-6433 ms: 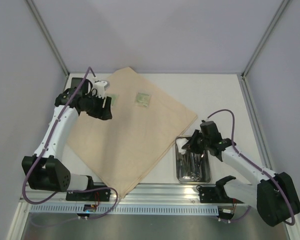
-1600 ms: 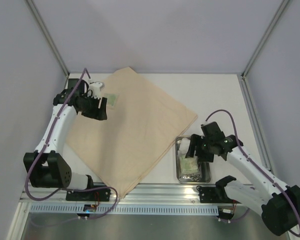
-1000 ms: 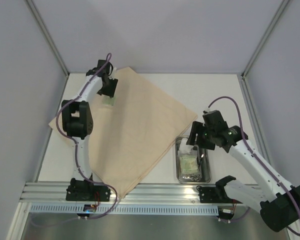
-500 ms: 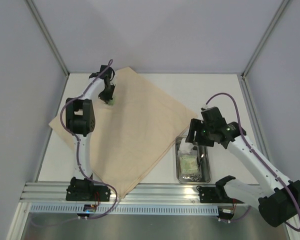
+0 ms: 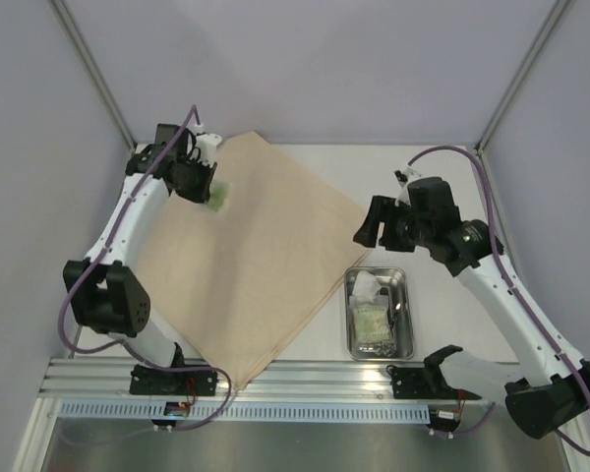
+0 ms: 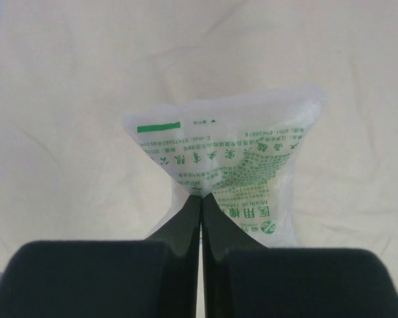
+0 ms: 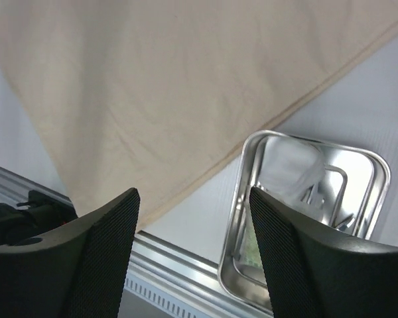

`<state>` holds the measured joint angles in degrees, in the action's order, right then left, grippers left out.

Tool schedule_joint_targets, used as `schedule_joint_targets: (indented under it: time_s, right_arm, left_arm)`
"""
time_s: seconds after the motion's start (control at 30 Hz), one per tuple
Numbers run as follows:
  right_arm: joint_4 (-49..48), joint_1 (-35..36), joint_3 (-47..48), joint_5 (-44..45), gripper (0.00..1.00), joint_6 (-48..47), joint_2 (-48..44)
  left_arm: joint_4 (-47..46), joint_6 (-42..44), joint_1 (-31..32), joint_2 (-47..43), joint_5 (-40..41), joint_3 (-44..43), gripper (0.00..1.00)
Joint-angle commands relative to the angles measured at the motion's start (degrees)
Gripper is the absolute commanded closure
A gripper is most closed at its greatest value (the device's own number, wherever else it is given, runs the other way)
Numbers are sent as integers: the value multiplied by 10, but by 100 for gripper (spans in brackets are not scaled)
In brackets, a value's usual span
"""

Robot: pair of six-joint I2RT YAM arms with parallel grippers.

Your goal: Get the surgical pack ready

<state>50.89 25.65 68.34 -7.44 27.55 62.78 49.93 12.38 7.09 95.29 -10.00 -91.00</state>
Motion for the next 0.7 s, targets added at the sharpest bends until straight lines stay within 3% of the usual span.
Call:
schedule_joint_targets:
  time_s: [0.0, 0.1, 0.17, 0.27, 0.37, 0.67]
  right_arm:
    - [-91, 3, 47, -73, 29, -3, 31]
    - [-185, 29, 56, -100, 23, 32, 63]
    - [-253, 76, 65, -93, 15, 51, 87]
    - [-335, 146, 98, -94, 12, 77, 152]
    - [-405, 208, 131, -93, 12, 85, 221]
    - [-441, 244, 223, -91, 21, 107, 344]
  left_arm:
    - [58, 57, 1, -100, -106, 50, 100]
    - [79, 35, 1, -162, -136, 74, 100]
    - [91, 6, 1, -188, -148, 82, 100]
    - [105, -18, 1, -223, -144, 82, 100]
    - [112, -34, 1, -253, -147, 86, 100]
    - [126, -39, 1, -280, -165, 103, 100]
